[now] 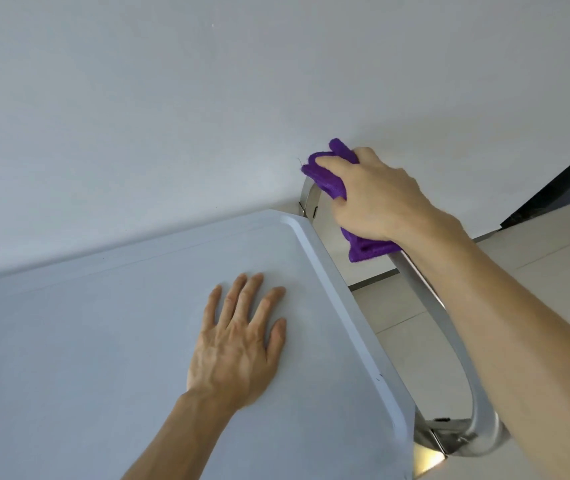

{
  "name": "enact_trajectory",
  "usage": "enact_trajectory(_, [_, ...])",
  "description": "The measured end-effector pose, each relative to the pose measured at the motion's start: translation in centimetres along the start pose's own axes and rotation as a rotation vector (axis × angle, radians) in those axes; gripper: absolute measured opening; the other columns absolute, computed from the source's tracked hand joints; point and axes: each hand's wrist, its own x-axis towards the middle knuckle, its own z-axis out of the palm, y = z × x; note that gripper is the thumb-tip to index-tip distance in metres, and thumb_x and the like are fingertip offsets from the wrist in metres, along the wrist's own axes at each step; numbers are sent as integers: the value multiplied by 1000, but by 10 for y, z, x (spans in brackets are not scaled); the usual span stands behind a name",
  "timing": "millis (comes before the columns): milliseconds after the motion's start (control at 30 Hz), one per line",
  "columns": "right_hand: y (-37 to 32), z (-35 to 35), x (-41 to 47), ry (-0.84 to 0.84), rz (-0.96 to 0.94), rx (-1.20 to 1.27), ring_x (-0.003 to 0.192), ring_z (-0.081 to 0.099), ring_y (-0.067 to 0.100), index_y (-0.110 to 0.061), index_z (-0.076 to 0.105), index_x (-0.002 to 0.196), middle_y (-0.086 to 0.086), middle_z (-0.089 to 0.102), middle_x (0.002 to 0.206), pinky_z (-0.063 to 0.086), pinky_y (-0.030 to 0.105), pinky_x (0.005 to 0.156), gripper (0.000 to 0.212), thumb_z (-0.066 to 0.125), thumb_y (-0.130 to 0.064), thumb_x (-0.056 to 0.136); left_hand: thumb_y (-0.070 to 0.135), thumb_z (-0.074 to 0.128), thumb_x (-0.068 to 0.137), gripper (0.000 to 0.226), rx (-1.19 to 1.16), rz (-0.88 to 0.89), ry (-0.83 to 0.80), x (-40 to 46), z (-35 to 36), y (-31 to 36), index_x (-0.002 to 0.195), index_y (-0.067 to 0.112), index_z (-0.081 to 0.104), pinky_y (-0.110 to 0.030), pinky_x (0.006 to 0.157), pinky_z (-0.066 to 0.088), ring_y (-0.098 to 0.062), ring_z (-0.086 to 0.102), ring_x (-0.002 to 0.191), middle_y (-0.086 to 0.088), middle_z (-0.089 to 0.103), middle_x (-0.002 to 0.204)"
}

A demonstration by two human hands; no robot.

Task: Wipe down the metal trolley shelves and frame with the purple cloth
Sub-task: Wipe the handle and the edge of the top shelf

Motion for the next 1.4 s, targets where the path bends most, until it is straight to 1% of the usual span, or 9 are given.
enact_trajectory(233, [20,7,-126,173,49,-17,76,43,23,-43,13,151,-1,43,138,40,34,66,71,50,-29,92,55,22,95,52,-131,25,42,-2,-4,-6,142,38,38,-38,122,2,-13,15,148,5,30,156])
enact_trajectory(400, [27,23,-183,360,83,25,87,62,24,-39,32,148,-5,51,135,40,29,64,67,59,-24,89,33,64,92,36,-469,16,17,-11,-20,-10,126,22,62,-40,121,11,-18,31,143,1,45,146])
enact_trajectory(567, [29,47,-214,572,133,156,99,62,17,-34,44,143,-6,52,135,41,23,69,59,63,-21,89,27,60,94,27,-630,57,-27,-65,-43,17,121,23,64,-26,100,37,-17,54,110,7,58,124])
enact_trajectory(733, [34,71,-238,647,170,366,111,53,7,-34,35,148,-5,50,137,35,10,75,61,60,-21,94,53,37,98,44,-288,264,-114,-137,-25,58,138,37,42,-42,121,15,-20,23,146,15,35,148])
enact_trajectory(867, [44,93,-250,701,87,539,118,43,-14,-27,29,152,-31,41,134,33,-1,88,63,57,-16,97,50,32,93,55,-2,284,8,-165,-4,74,129,20,60,-65,103,38,-44,41,136,-11,53,143])
enact_trajectory(933, [48,113,-260,699,72,603,127,42,-8,-24,23,154,-33,35,139,40,13,99,64,54,-18,99,49,30,96,57,127,307,77,-169,10,76,134,15,56,-66,103,36,-48,40,135,-16,49,145])
enact_trajectory(1033, [53,145,-276,718,75,715,132,49,21,-22,19,154,-1,42,151,46,41,105,64,52,-28,100,50,30,99,56,174,295,148,-170,22,78,133,13,55,-65,103,36,-48,43,133,-16,51,143])
enact_trajectory(1233, [58,190,-276,869,31,908,110,60,2,-25,35,146,-10,61,126,47,16,94,49,53,-31,101,43,27,103,48,289,315,338,-168,38,74,130,13,53,-61,98,42,-47,51,125,-14,54,139])
enact_trajectory(1400, [67,204,-266,970,-59,950,96,63,-2,-23,44,140,-26,65,103,47,11,83,44,55,-35,99,44,13,104,49,366,316,432,-171,45,73,120,17,50,-51,86,46,-37,58,108,-3,59,126])
